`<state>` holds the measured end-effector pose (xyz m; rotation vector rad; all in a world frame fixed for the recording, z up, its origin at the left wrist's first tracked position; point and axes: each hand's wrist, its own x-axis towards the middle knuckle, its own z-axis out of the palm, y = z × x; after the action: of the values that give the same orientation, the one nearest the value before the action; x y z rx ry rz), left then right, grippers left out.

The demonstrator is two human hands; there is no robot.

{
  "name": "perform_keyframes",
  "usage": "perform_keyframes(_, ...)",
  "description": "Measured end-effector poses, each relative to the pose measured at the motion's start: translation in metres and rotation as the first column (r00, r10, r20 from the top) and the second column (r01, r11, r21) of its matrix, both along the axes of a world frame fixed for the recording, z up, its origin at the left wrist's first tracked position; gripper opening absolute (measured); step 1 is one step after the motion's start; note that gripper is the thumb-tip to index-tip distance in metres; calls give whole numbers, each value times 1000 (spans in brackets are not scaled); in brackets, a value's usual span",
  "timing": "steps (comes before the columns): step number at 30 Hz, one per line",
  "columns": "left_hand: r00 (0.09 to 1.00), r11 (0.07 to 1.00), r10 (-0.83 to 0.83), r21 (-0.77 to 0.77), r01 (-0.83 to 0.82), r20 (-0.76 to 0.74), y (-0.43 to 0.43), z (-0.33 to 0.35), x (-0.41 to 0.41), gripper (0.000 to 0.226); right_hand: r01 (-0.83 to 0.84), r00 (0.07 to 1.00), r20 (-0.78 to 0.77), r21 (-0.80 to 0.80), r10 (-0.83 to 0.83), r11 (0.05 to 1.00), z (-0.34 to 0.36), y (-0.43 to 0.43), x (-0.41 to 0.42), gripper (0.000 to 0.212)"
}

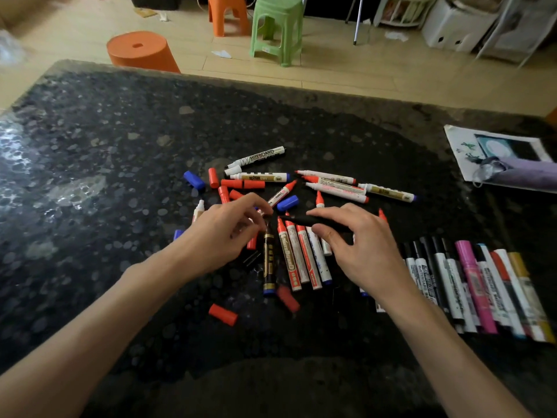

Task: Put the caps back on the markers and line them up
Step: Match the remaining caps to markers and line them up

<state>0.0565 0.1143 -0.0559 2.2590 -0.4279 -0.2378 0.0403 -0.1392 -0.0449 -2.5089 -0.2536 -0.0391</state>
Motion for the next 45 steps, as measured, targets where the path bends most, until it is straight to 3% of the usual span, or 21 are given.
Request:
perform_keyframes(3, 993, 979, -100, 182, 87, 64, -9, 4, -8, 23, 18, 1000, 11, -14, -18, 1000, -5, -5, 1, 28)
perform_keyframes(6, 948, 929, -294, 269, 253, 124, -36, 7, -41, 47, 72, 997, 18, -20, -71, 997, -6, -12, 1, 27)
perform_keyframes(9, 790, 803, -570, 355, 478, 225, -82, 1, -90, 59, 134, 988, 76, 31, -136, 990, -1, -24, 3, 27)
perform_keyframes(13, 584, 698, -715, 446, 561, 384, -122, -27, -121, 42, 214, 970, 110, 40, -218, 976, 3, -40, 4, 29)
perform_keyframes(19, 654, 780, -622, 414, 469, 431, -135, -41, -118, 38, 135, 987, 84, 59, -139, 989, 1, -39, 2, 28)
perform_keyframes(27, 695, 719, -640, 575, 391, 327, -136, -40, -124, 51, 129, 991, 15, 44, -130, 991, 4, -43, -9, 26)
perform_keyframes(29, 773, 741, -595, 523, 422, 219, -136, -35, -121, 45, 135, 991, 6, 51, -136, 989, 3, -46, -11, 26)
perform_keyframes(31, 889, 839, -457, 324, 438, -20, -128, -23, -105, 43, 136, 991, 15, 52, -137, 989, 4, -48, -12, 26)
perform_keyframes(32, 920, 897, -373, 204, 392, -122, -124, -17, -94, 39, 134, 991, 21, 53, -136, 990, 5, -49, -13, 25)
perform_keyframes(34, 957, 988, -156, -48, 148, -243, -111, -7, -69, 23, 142, 989, 31, 59, -144, 988, 7, -52, -15, 25)
perform_keyframes(36, 962, 968, 63, -219, -124, -267, -94, 1, -48, 17, 152, 987, 38, 68, -155, 986, 9, -54, -15, 26)
perform_keyframes(38, 940, 904, 198, -318, -284, -279, -79, 6, -36, 15, 152, 987, 42, 89, -156, 984, 11, -56, -15, 26)
perform_keyframes(41, 928, 862, 265, -367, -350, -262, -70, 10, -25, 9, 119, 991, 51, 105, -125, 987, 12, -52, -14, 26)
perform_keyframes(45, 929, 867, 239, -367, -335, -282, -66, 14, -20, 12, 65, 990, 120, 121, -80, 990, 11, -41, -12, 28)
